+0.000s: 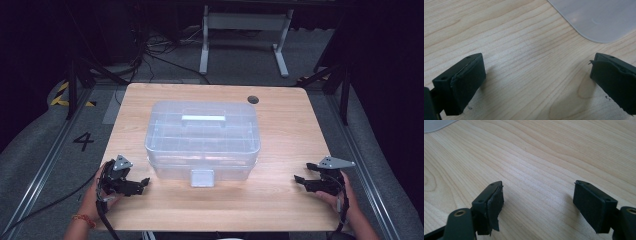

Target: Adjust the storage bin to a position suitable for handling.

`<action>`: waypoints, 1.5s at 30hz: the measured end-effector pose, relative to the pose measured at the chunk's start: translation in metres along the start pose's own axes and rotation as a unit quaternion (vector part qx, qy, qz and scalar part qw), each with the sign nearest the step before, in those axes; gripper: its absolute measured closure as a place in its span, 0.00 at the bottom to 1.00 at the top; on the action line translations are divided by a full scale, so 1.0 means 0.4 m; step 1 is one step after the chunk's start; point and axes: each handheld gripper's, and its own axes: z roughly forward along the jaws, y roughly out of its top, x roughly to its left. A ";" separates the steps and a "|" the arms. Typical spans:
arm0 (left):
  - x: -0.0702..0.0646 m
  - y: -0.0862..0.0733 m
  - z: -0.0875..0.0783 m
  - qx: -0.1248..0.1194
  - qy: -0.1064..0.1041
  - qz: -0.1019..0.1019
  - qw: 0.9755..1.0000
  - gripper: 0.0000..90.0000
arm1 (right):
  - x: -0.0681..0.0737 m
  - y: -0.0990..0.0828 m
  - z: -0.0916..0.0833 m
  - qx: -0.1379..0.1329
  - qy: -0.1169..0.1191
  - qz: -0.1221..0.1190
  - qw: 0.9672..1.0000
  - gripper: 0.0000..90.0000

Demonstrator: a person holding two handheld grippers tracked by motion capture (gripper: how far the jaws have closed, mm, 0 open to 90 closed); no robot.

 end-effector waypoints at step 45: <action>-0.005 -0.014 -0.010 -0.003 -0.005 -0.001 1.000 0.01 | 0.103 0.221 -0.073 -0.083 0.021 -0.079 0.993 0.35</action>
